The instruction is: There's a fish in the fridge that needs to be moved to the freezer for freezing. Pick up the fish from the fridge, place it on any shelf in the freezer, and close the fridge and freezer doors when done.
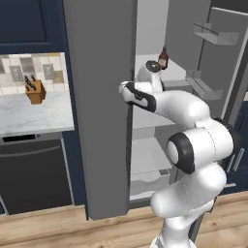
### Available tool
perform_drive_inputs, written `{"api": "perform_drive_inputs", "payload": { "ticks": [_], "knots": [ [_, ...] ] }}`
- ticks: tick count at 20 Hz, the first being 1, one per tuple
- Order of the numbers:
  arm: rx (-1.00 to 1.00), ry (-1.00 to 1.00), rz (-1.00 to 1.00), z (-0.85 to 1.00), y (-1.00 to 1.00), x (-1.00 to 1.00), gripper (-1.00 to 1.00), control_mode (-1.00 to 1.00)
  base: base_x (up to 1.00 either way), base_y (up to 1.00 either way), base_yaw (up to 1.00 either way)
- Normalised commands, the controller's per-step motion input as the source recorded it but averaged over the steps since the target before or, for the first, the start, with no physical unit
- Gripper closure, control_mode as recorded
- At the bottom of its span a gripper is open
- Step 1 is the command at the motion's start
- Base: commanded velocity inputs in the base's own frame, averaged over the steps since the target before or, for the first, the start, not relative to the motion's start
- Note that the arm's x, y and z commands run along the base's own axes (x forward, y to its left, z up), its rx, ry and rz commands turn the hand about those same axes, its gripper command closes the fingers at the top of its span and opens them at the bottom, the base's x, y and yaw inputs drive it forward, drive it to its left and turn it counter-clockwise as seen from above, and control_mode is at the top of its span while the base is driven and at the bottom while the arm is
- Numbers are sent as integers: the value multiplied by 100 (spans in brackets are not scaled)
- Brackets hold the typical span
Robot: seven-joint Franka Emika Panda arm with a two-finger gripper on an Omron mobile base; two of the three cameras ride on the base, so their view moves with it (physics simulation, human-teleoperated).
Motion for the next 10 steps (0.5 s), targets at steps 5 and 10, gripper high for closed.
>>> {"api": "perform_drive_inputs", "payload": {
  "ticks": [5,10],
  "knots": [
    [1,-3,0,34,-31,-100,-100,-100,0,0,0],
    [0,-20,2,1,-32,-100,-100,-100,0,0,0]
  ]
}}
